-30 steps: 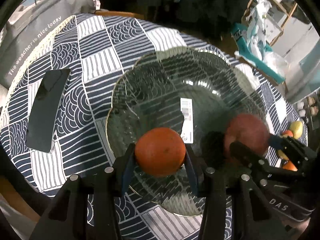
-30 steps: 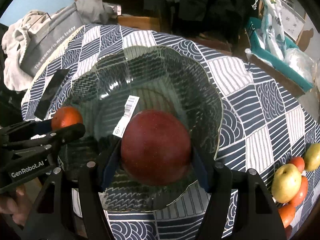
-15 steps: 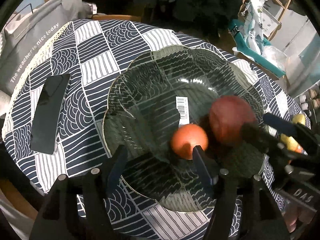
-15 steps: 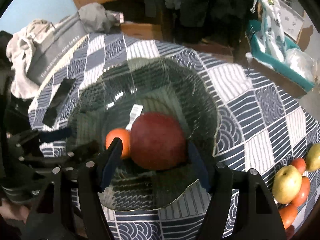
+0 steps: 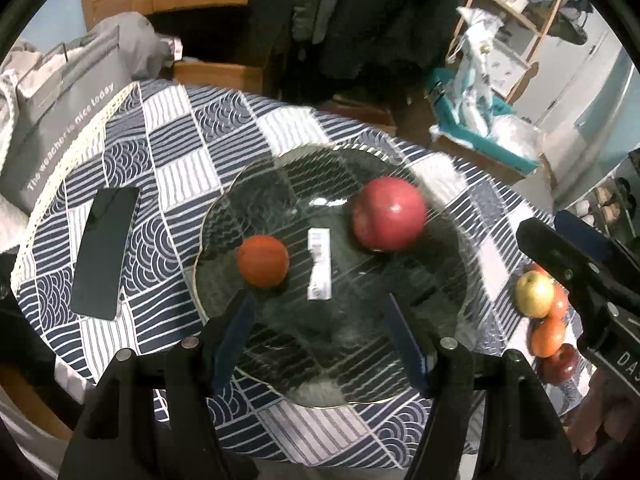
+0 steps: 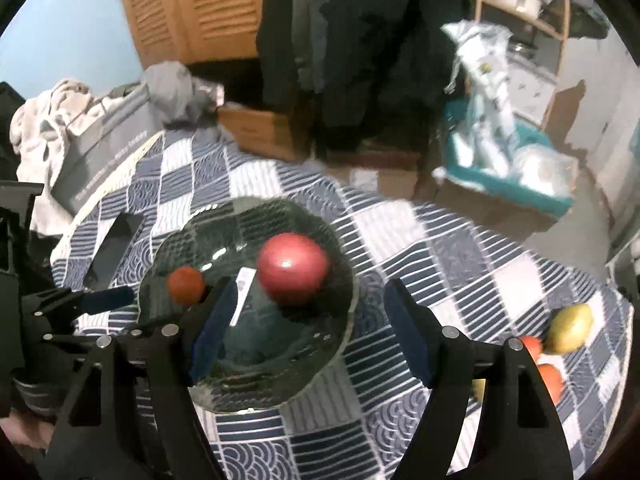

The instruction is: Organize fruits

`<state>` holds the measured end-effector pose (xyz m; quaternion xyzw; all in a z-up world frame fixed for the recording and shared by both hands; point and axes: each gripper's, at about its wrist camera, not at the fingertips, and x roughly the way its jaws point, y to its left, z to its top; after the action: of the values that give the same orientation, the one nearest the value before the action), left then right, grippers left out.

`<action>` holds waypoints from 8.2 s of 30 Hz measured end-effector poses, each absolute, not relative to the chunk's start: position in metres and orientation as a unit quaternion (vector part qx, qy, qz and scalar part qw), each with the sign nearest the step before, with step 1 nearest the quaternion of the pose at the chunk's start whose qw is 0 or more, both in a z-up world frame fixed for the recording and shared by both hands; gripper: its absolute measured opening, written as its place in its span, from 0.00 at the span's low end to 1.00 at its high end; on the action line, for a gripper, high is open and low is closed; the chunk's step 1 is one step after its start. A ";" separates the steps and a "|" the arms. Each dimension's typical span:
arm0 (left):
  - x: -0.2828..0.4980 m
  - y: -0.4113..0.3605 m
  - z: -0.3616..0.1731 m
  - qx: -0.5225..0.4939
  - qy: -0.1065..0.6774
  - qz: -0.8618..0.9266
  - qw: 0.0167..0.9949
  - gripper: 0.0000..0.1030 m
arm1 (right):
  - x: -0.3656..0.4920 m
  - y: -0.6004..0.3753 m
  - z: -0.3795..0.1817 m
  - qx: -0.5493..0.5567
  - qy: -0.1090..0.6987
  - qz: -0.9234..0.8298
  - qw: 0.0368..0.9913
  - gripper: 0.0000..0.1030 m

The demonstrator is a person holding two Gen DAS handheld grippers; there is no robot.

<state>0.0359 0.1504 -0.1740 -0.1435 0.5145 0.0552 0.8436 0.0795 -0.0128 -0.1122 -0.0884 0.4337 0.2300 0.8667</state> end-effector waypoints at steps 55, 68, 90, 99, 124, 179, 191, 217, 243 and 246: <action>0.005 0.014 -0.025 -0.067 0.343 -0.060 0.935 0.78 | 0.013 -0.215 0.012 -0.015 0.305 0.087 0.948 0.74; 0.012 -0.028 -0.044 -0.055 0.372 -0.094 0.922 0.83 | 0.007 -0.255 -0.012 -0.016 0.339 0.048 0.939 0.74; 0.012 -0.067 -0.073 -0.055 0.422 -0.107 0.899 0.83 | -0.015 -0.293 -0.069 0.004 0.406 0.027 0.913 0.82; 0.026 -0.076 -0.127 -0.014 0.459 -0.101 0.883 0.83 | 0.002 -0.306 -0.136 0.043 0.478 0.028 0.877 0.82; 0.050 -0.084 -0.204 0.017 0.516 -0.097 0.851 0.83 | 0.024 -0.290 -0.224 0.036 0.565 0.042 0.823 0.82; 0.139 -0.150 -0.263 -0.039 0.581 -0.159 0.798 0.87 | 0.072 -0.349 -0.212 0.070 0.515 -0.013 0.854 0.74; 0.143 -0.147 -0.269 -0.085 0.587 -0.193 0.782 0.74 | 0.076 -0.348 -0.213 0.076 0.517 -0.010 0.853 0.74; 0.113 -0.136 -0.217 -0.018 0.527 -0.151 0.836 0.73 | 0.071 -0.331 -0.173 0.030 0.470 -0.011 0.882 0.74; 0.068 -0.088 -0.119 -0.023 0.435 -0.131 0.891 0.73 | 0.049 -0.294 -0.085 0.014 0.392 0.008 0.920 0.74; 0.062 -0.080 -0.108 -0.027 0.425 -0.127 0.896 0.73 | 0.046 -0.287 -0.075 0.011 0.383 0.014 0.924 0.74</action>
<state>0.0624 -0.0800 -0.1077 -0.0269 0.4245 -0.1275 0.8960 0.0458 -0.2872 -0.0754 0.0109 0.3829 0.0143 0.9236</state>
